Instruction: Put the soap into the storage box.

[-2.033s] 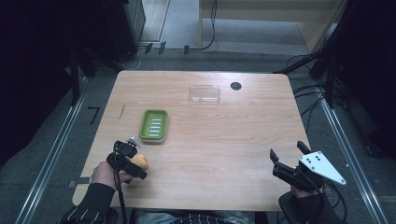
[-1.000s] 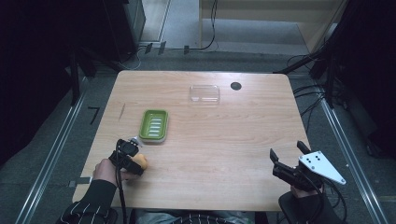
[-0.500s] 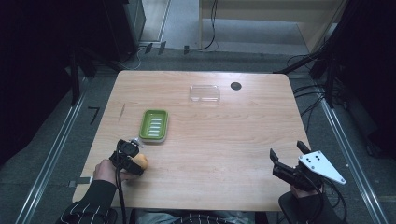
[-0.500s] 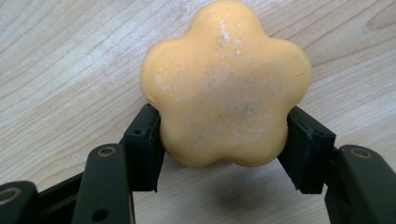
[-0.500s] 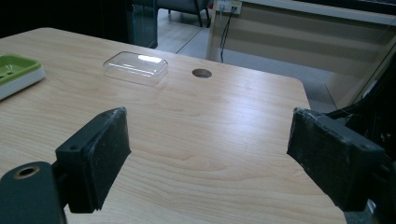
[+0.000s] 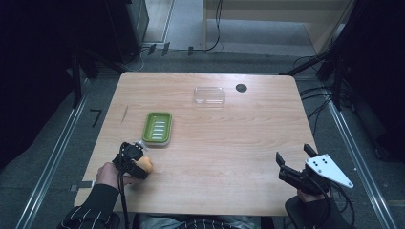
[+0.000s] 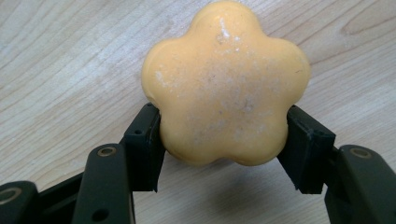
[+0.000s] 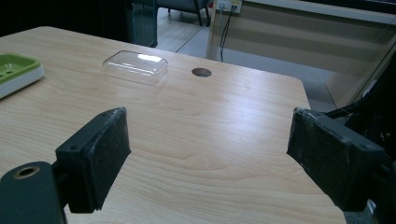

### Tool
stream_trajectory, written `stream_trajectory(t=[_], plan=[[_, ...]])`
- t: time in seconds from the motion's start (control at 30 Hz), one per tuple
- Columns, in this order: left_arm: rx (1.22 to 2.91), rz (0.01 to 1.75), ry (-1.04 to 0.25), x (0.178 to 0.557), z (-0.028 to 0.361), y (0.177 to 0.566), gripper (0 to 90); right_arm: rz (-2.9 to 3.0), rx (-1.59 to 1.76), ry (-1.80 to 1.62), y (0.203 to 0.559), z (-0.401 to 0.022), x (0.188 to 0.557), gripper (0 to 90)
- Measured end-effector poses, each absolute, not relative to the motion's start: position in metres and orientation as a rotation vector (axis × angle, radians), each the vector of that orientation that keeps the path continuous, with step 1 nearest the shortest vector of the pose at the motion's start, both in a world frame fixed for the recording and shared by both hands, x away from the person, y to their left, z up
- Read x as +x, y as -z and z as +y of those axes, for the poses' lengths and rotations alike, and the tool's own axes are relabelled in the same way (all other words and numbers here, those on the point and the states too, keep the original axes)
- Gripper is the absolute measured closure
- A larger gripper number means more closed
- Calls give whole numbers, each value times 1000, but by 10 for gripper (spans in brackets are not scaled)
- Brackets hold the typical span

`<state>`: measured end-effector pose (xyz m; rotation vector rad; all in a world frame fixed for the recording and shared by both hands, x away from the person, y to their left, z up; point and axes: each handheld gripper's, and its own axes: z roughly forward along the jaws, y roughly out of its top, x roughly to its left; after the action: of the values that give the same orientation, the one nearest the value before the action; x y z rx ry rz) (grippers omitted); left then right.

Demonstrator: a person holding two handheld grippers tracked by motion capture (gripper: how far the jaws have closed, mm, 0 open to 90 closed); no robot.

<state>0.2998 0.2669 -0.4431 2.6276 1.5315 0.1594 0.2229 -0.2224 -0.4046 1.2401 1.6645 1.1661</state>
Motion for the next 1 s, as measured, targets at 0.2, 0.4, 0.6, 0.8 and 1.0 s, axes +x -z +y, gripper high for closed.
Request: stream_trajectory(t=[0.2,0.4,0.6,0.8,1.0], plan=[[2621,1518,-161,301,265,440,399,1666,1242,-1163,405,-222,223,133],[2642,1498,-140,303,263,438,399,1666,1243,-1163,405,-222,223,133],[2656,1488,-133,309,259,436,399,1670,1241,-1162,405,-222,223,133],[2670,1464,-120,313,258,433,399,1671,1240,-1159,405,-222,223,133],[2670,1457,-124,318,257,429,399,1671,1240,-1158,405,-222,223,133]])
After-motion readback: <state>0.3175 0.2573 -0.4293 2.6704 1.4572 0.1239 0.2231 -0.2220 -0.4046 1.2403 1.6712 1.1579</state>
